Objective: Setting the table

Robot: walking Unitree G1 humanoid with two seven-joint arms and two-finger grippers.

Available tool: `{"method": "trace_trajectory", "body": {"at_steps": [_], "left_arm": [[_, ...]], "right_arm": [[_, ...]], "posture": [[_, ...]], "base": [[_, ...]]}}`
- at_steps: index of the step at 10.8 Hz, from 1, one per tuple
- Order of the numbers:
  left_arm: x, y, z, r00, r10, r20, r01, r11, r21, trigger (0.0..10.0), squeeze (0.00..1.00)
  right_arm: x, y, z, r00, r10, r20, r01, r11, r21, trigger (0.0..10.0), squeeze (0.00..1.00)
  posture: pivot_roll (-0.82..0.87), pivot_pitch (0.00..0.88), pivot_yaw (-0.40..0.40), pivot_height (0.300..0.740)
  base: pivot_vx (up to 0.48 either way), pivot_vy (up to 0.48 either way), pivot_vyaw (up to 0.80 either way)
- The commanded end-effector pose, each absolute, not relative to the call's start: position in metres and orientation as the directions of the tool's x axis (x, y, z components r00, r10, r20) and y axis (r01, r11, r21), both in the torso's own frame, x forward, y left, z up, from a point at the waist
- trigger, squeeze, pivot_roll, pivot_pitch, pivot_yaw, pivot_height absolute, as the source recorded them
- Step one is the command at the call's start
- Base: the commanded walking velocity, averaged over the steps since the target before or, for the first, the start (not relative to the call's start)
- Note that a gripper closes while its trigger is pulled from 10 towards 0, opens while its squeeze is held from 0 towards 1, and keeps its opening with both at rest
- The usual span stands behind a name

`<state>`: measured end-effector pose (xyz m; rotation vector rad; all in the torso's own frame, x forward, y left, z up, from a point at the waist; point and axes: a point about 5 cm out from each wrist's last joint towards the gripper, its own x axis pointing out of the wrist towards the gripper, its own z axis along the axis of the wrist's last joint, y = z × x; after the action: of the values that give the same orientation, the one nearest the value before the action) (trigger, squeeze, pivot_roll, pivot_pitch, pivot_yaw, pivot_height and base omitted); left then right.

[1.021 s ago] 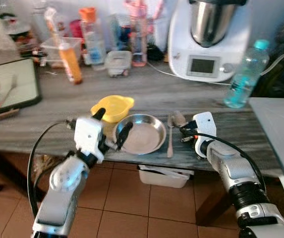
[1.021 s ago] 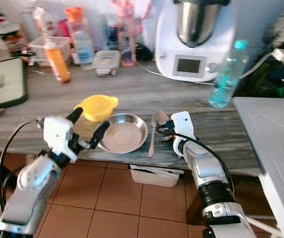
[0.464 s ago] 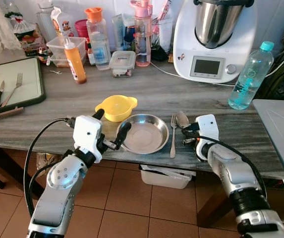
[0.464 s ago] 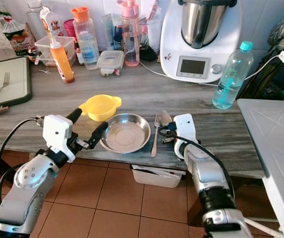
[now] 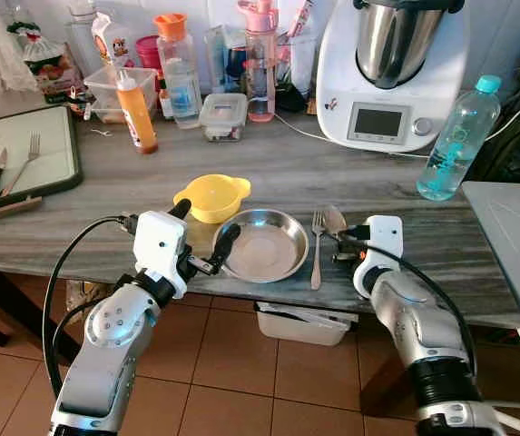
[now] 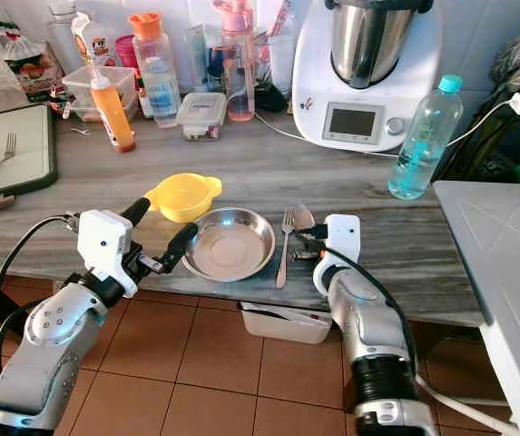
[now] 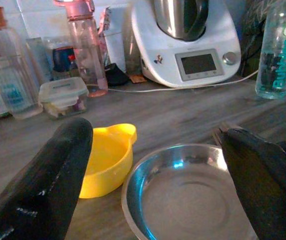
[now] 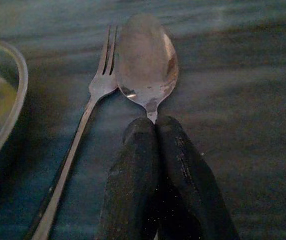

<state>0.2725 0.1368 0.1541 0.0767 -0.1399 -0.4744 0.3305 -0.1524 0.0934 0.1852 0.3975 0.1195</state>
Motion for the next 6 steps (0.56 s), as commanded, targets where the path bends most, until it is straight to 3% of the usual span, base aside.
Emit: {"method": "trace_trajectory", "body": {"at_steps": [1,6], "left_arm": [[0.271,0.139,0.154,0.885,-0.452,0.109,0.441,0.891,0.111,10.0,0.00],[0.259,0.146,0.142,0.872,-0.488,0.036,0.480,0.868,0.127,10.0,0.00]], "right_arm": [[0.318,-0.154,0.068,0.858,0.131,-0.497,-0.013,0.972,0.233,0.0,0.00],[0.312,-0.153,0.070,0.857,0.042,-0.513,0.118,0.954,0.276,0.0,0.00]], "posture": [[0.10,0.047,0.048,0.740],[0.10,0.049,0.048,0.740]], "base": [[0.000,0.000,0.00],[0.000,0.000,0.00]]}}
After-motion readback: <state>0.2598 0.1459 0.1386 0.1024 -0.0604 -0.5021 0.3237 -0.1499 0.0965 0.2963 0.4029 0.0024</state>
